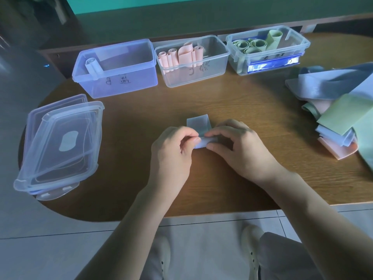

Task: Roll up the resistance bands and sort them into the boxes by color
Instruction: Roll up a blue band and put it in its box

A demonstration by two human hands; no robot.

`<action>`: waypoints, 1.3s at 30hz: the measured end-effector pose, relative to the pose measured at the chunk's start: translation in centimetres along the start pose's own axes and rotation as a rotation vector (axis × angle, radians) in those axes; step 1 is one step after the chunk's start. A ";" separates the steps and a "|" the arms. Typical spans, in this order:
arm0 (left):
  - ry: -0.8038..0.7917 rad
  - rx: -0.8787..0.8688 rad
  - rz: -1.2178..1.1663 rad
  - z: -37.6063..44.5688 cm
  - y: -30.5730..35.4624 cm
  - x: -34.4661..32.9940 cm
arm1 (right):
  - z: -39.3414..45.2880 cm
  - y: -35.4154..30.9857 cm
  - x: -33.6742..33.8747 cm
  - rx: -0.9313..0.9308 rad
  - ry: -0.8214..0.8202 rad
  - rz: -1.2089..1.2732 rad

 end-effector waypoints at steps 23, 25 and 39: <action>-0.043 0.031 0.037 1.6 0.0 -0.7 | 1.8 0.9 -1.1 -0.007 0.080 -0.072; -0.066 0.039 0.040 1.8 0.0 -0.7 | 2.0 0.9 -1.4 0.007 0.106 -0.091; -0.076 0.073 0.129 2.8 -0.7 -2.2 | 3.3 0.9 -1.1 -0.055 0.105 -0.057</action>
Point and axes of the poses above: each hand's wrist, its own z-axis towards the middle knuckle, its own x-axis out of the back of the hand, y = z × x, the point moved 2 cm from there along z, towards the middle knuckle, and after that the axes turned 11 degrees about z, right-handed, at the moved point
